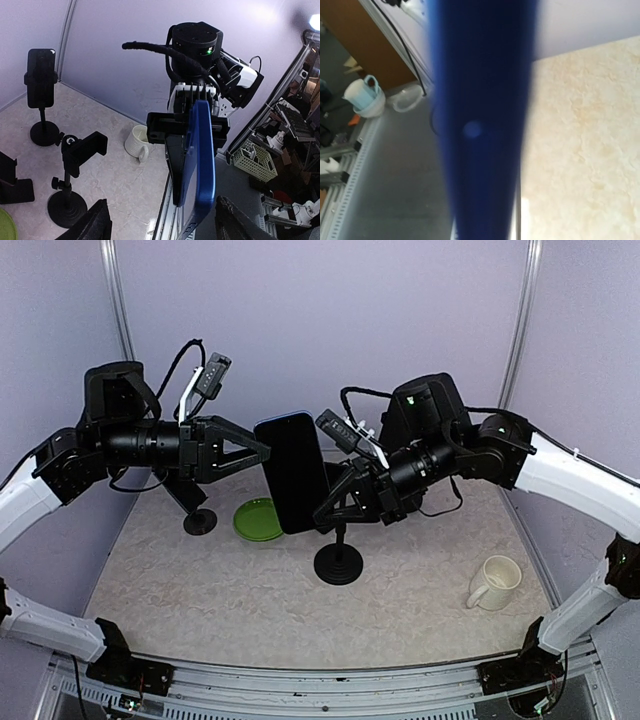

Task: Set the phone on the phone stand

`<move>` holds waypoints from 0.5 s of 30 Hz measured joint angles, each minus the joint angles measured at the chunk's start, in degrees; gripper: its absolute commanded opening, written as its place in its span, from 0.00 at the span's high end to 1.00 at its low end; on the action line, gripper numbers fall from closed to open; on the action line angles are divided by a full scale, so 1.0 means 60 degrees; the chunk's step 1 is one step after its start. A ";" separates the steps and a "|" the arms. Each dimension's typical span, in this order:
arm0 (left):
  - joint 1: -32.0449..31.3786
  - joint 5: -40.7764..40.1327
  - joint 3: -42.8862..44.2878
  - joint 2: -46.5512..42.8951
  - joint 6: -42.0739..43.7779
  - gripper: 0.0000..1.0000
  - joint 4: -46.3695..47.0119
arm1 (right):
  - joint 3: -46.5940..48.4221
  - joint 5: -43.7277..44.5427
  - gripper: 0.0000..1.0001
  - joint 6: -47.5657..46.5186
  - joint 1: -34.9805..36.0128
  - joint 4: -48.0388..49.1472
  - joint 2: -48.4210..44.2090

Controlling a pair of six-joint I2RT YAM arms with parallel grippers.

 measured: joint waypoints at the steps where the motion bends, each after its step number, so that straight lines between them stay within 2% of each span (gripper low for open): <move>1: 0.0000 0.0084 -0.0149 -0.0058 -0.0007 0.39 0.0102 | -0.0004 0.0146 1.00 -0.0098 0.0106 -0.0117 -0.0033; 9: -0.0080 0.0750 -0.0933 -0.0069 -0.0634 0.61 0.1249 | 0.0000 0.0911 1.00 -0.0375 0.0543 -0.0601 -0.0047; 15: -0.0280 0.1133 -0.0987 -0.0029 -0.0874 0.77 0.1854 | 0.0000 0.1275 1.00 -0.0302 0.0572 -0.0506 -0.0051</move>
